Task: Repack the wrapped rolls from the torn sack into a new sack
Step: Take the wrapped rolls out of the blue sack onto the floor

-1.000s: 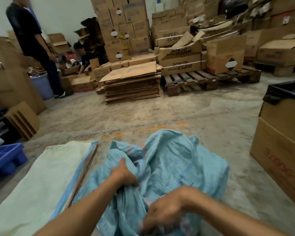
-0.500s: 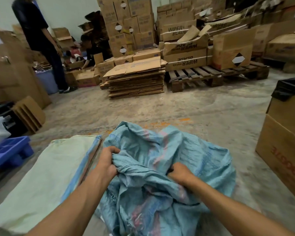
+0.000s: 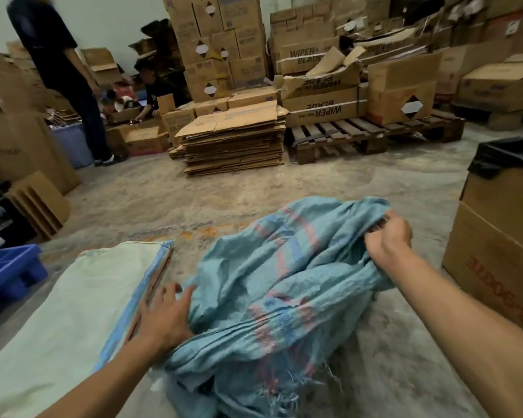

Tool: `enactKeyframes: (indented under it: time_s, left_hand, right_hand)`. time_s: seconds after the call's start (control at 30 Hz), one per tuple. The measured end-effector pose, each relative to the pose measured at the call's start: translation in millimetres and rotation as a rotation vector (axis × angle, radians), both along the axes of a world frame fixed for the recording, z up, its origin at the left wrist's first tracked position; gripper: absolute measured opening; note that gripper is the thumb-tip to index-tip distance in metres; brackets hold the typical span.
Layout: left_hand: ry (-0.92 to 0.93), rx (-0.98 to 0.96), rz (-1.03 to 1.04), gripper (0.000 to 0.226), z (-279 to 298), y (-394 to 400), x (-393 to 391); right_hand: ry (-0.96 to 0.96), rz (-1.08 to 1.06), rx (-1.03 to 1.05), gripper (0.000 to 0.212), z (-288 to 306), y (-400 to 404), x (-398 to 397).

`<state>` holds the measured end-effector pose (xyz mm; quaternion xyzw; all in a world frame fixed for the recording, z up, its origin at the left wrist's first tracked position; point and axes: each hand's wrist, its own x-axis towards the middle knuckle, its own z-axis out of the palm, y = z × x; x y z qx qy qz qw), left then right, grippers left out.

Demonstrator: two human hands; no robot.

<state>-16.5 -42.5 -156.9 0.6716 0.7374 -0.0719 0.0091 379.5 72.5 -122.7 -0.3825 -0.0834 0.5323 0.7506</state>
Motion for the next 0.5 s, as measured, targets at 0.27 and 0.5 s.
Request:
enactKeyframes:
  time_s: [0.27, 0.5]
  left_hand:
    - [-0.289, -0.297, -0.125, 0.111, -16.4, 44.8, 68.3]
    - [-0.389, -0.020, -0.072, 0.047, -32.9, 51.7, 85.6]
  right_hand:
    - [-1.879, 0.016, 0.083, 0.133, -14.2, -86.3, -91.4]
    - [-2.262, 0.178, 0.375, 0.113, -58.6, -113.2, -101.8]
